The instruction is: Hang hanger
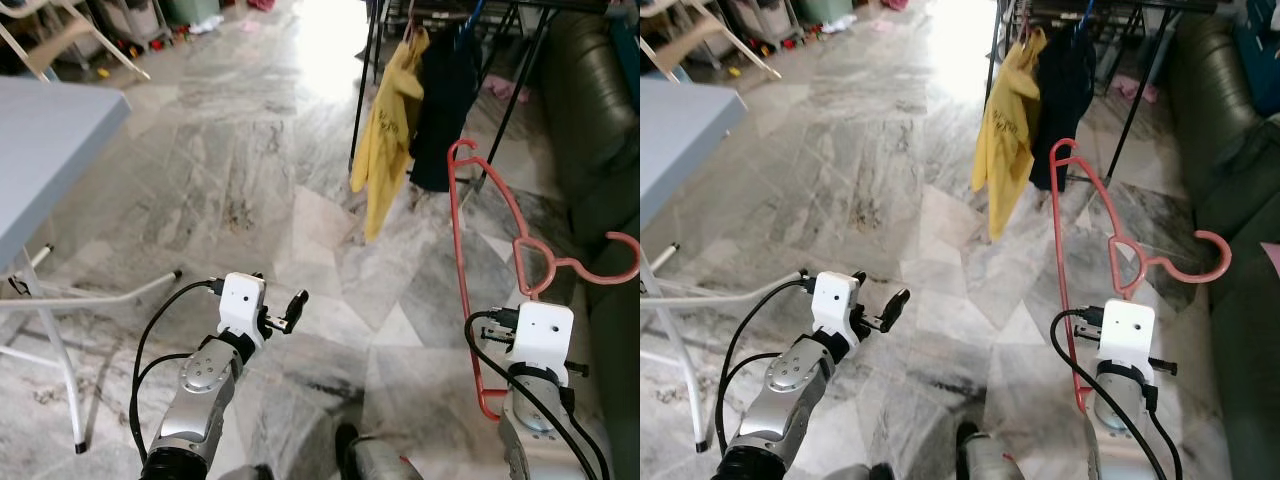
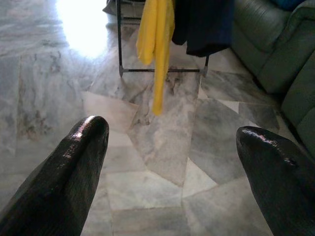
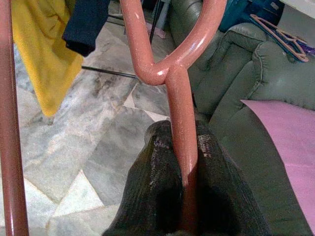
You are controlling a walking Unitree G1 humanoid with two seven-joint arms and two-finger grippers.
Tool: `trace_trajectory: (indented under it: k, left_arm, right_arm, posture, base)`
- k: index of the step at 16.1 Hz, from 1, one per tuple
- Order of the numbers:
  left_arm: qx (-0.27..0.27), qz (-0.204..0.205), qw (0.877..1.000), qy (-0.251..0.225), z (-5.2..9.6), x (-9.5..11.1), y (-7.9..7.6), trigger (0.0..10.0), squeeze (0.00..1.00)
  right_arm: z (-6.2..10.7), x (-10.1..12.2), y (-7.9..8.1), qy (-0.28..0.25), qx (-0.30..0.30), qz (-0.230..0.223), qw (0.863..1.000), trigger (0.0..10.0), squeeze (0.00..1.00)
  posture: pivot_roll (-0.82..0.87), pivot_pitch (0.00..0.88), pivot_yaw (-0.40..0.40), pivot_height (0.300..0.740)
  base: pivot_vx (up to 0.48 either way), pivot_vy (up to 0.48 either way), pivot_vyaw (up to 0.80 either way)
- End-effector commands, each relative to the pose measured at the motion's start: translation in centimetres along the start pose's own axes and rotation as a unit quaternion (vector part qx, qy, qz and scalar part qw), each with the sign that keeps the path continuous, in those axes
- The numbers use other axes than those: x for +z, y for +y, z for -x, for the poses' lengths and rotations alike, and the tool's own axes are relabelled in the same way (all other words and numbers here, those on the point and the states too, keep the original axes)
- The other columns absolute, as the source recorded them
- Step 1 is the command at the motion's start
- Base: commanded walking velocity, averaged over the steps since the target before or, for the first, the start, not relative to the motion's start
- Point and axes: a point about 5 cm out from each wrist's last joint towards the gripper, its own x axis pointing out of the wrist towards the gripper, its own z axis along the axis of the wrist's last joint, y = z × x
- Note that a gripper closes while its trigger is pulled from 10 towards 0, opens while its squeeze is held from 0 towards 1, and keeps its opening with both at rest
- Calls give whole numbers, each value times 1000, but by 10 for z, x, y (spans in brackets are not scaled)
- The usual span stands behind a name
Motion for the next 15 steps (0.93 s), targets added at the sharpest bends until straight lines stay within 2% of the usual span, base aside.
trace_trajectory:
  k: [1, 5, 13, 15]
  left_arm:
    - [1, 0, 1000, 5, 1, -3, 1, 10000, 0]
    - [0, 2, 1000, 7, 1, -5, 0, 10000, 0]
    - [-14, 4, 1000, 7, -5, -6, -5, 10000, 0]
    - [-17, 3, 1000, 8, -6, -7, -7, 10000, 0]
  right_arm:
    - [0, -2, -2, 11, -5, -9, 1000, 10000, 0]
    - [2, -4, -3, 14, -6, -4, 1000, 10000, 0]
    - [0, -7, -8, 23, -25, 7, 999, 10000, 0]
    - [1, -8, -8, 22, -25, 10, 999, 10000, 0]
  posture:
    - [-167, 198, 17, 740]
    - [-170, 204, 15, 740]
    - [-179, 199, 17, 740]
    - [-179, 202, 21, 740]
  base:
    - [371, 0, -725]
    - [385, 0, 0]
    - [414, 0, -784]
    - [439, 0, 0]
